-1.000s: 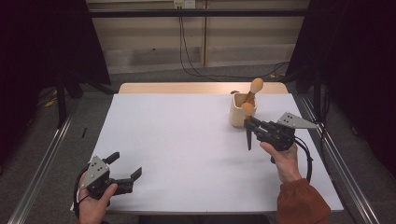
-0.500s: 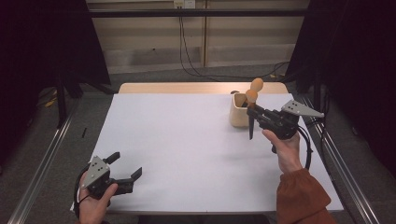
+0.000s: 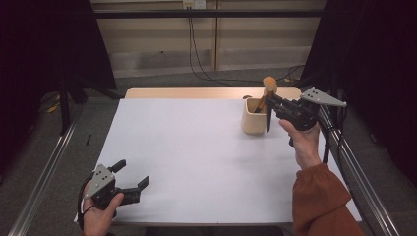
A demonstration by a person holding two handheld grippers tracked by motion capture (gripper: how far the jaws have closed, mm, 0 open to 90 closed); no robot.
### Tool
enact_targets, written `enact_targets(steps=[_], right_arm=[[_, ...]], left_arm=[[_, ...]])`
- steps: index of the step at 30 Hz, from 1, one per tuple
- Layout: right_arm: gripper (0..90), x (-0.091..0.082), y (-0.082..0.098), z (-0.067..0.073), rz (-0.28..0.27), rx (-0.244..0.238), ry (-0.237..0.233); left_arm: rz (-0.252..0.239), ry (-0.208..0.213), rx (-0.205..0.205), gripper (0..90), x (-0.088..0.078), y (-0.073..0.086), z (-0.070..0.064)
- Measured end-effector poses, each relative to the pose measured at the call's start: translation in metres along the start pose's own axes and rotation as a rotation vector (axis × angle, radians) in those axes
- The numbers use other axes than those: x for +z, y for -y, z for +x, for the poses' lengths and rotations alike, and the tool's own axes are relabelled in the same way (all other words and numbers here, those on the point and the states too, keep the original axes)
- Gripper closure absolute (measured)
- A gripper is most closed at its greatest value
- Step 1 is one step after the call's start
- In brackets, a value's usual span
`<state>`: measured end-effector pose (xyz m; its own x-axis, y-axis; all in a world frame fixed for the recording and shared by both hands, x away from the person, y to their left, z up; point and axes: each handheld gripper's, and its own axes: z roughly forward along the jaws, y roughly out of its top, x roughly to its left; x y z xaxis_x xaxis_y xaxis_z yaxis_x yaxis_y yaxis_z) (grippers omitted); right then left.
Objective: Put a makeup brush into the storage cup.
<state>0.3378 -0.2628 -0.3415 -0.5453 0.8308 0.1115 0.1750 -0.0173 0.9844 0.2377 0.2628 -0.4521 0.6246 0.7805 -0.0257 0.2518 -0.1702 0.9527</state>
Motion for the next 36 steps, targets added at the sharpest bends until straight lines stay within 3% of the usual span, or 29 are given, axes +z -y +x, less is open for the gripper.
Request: enact_targets(steps=[8, 36], right_arm=[[74.2, 0.008, -0.013, -0.008, -0.016, 0.005, 0.036], [74.2, 0.050, -0.031, -0.025, -0.038, -0.016, 0.084]], left_arm=[[-0.005, 0.004, -0.007, 2.5, 0.000, 0.000, 0.000], [-0.021, 0.012, -0.020, 2.5, 0.001, -0.001, 0.000]])
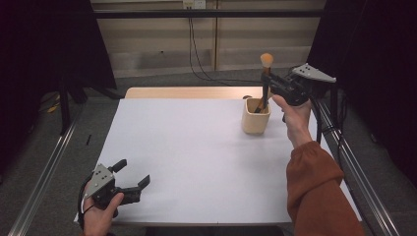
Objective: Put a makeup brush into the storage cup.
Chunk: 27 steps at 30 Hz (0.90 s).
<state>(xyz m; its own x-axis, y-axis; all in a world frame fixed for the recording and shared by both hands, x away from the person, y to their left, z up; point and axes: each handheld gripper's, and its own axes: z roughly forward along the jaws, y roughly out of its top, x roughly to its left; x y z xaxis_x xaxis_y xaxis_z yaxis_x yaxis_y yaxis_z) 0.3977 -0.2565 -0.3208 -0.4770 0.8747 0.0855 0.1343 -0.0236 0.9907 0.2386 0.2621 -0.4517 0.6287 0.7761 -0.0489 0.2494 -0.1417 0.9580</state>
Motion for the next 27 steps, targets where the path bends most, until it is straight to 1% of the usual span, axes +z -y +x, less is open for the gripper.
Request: enact_targets(steps=[5, 7, 10, 14, 16, 24, 27], right_arm=[[74.3, 0.006, 0.001, -0.003, -0.005, 0.003, 0.006], [74.2, 0.008, 0.004, -0.005, -0.013, 0.016, 0.006], [74.2, 0.011, 0.008, -0.007, -0.005, 0.007, 0.008], [74.2, 0.015, 0.011, -0.007, -0.005, 0.008, 0.005], [74.2, 0.016, 0.012, -0.007, -0.003, 0.007, 0.006], [74.1, 0.019, 0.021, -0.009, 0.010, 0.016, 0.011], [74.1, 0.020, 0.023, -0.011, 0.018, 0.011, 0.011]], left_arm=[[0.000, -0.001, 0.000, 2.6, 0.000, 0.000, 0.001], [0.001, -0.003, -0.003, 2.5, 0.000, 0.000, 0.001], [0.001, -0.002, -0.001, 2.5, 0.000, 0.000, 0.001], [0.002, -0.001, 0.002, 2.5, 0.000, 0.000, 0.001], [0.004, 0.002, 0.009, 2.5, 0.000, 0.000, 0.001], [0.004, 0.003, 0.006, 2.6, 0.000, 0.000, 0.000], [0.003, 0.001, 0.003, 2.5, 0.000, 0.000, 0.000]])
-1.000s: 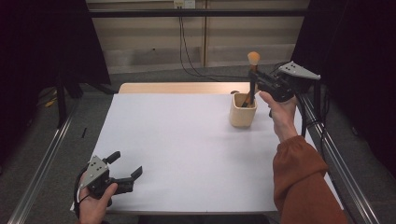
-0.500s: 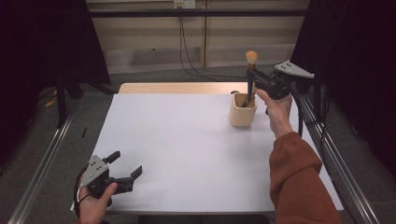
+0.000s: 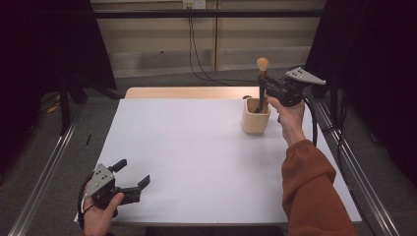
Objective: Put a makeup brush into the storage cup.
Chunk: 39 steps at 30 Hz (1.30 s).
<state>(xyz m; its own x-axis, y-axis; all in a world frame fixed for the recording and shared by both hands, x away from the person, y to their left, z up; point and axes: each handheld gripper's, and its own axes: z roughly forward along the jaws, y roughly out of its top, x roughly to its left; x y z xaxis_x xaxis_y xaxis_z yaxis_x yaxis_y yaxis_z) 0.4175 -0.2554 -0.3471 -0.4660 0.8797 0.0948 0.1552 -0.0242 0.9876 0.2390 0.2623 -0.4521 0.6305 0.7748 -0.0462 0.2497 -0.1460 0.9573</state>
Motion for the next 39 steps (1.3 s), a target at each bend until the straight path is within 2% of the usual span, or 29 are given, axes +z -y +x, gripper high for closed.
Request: enact_targets(steps=[13, 20, 31, 39], right_arm=[[74.1, 0.001, 0.018, -0.011, 0.019, 0.021, 0.021], [74.1, 0.002, 0.027, -0.010, 0.021, 0.033, 0.021], [74.0, 0.002, 0.042, -0.008, 0.040, 0.020, 0.017], [74.0, 0.001, 0.050, -0.007, 0.058, 0.013, 0.020]], left_arm=[[0.004, -0.004, 0.003, 2.5, 0.000, 0.000, 0.000], [0.004, -0.003, 0.008, 2.6, 0.000, 0.000, 0.000], [0.000, -0.011, -0.006, 2.5, 0.000, 0.000, 0.001], [0.001, -0.008, 0.001, 2.6, 0.000, 0.000, 0.001]])
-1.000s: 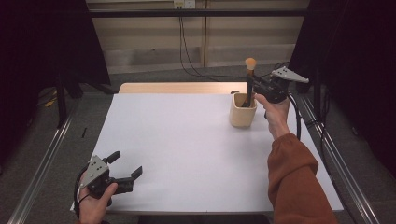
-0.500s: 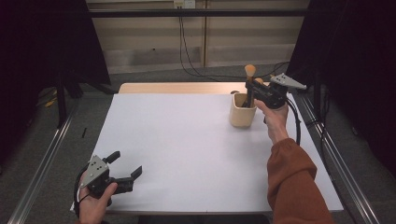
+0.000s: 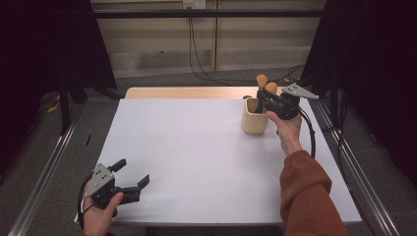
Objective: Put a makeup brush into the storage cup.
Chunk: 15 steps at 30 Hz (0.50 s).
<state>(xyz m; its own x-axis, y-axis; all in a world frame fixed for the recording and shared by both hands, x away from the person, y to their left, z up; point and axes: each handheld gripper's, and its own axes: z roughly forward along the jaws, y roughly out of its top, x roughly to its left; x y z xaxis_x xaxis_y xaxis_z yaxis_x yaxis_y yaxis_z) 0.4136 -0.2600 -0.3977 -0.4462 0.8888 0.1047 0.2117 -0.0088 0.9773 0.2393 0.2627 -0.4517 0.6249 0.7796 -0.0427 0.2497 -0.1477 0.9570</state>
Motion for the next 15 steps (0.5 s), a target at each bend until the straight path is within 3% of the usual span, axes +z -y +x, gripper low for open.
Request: enact_targets(steps=[15], right_arm=[[74.0, -0.003, 0.017, 0.000, 0.017, 0.006, 0.008]], left_arm=[[0.002, -0.001, 0.005, 2.5, 0.000, 0.000, 0.000]])
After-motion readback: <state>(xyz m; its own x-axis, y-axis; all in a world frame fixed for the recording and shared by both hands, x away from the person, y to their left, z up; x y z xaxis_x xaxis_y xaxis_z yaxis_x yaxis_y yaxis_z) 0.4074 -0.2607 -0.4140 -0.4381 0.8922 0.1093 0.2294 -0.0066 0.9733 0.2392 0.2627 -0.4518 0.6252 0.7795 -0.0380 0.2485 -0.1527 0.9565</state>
